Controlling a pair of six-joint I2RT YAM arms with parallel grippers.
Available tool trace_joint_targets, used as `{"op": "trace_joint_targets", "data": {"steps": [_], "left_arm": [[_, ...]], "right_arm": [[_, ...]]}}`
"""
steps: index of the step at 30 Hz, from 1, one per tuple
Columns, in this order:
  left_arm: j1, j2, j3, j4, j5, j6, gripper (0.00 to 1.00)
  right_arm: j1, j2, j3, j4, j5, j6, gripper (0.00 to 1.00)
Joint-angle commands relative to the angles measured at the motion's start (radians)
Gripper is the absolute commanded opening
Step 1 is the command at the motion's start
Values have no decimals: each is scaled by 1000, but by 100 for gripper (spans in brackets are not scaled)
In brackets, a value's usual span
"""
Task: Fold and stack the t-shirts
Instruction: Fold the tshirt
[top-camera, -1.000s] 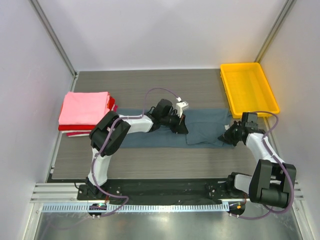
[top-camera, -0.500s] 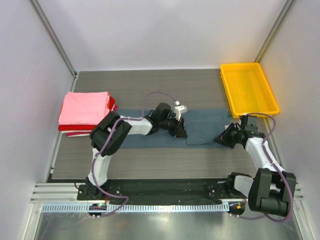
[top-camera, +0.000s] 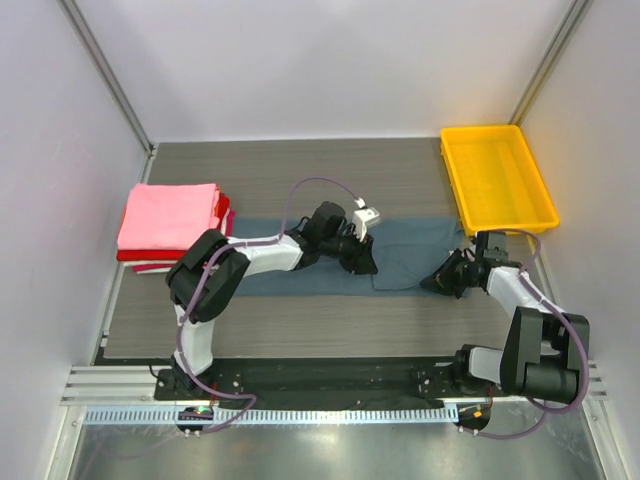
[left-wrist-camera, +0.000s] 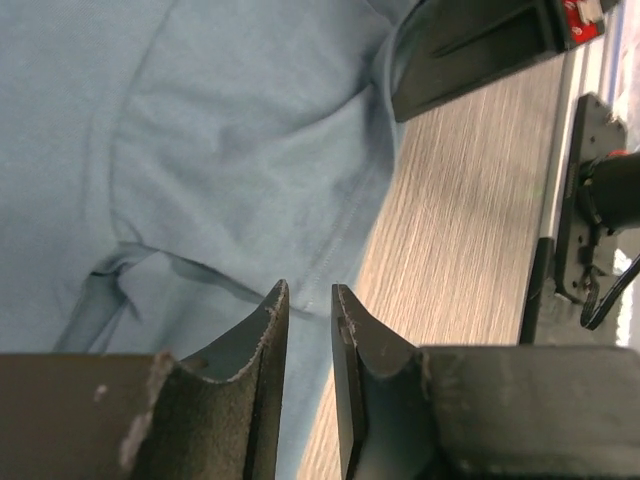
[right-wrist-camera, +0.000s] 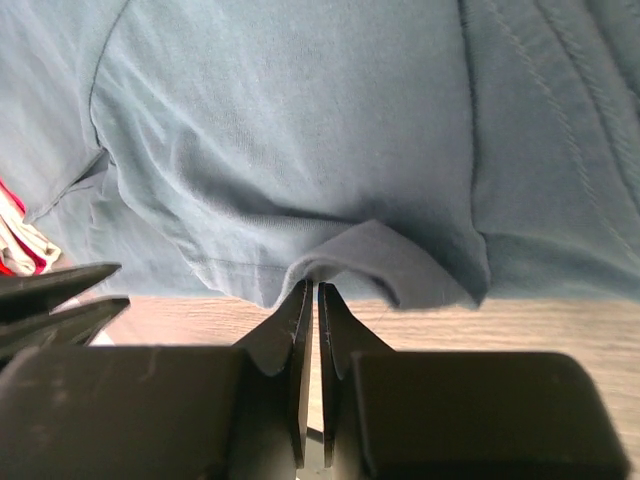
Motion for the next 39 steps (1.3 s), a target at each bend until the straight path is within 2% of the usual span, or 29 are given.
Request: {"op": "trace_joint_targets", "data": {"steps": [1,8,18,26,31,39], "left_arm": [[-32,-61,29,-69,-78,101,25],[-71,-103,-3,-89,-209,277,34],[-106,-95,74,-135,-223,287,35],[-160,-28,180,-135,-195,190,35],[-219,69,262,-97,-184,101,31],[-221,178,290,10,-175,-9,22]], "right_arm": [[12,23,6,62,-33,19,11],[15,102,47,108,-24,48,9],[12,155,75,147,2,82,6],[6,204,53,179,22,83,4],[-25,192,36,194,21,77,4],[-25,182,35,193,4,80,4]]}}
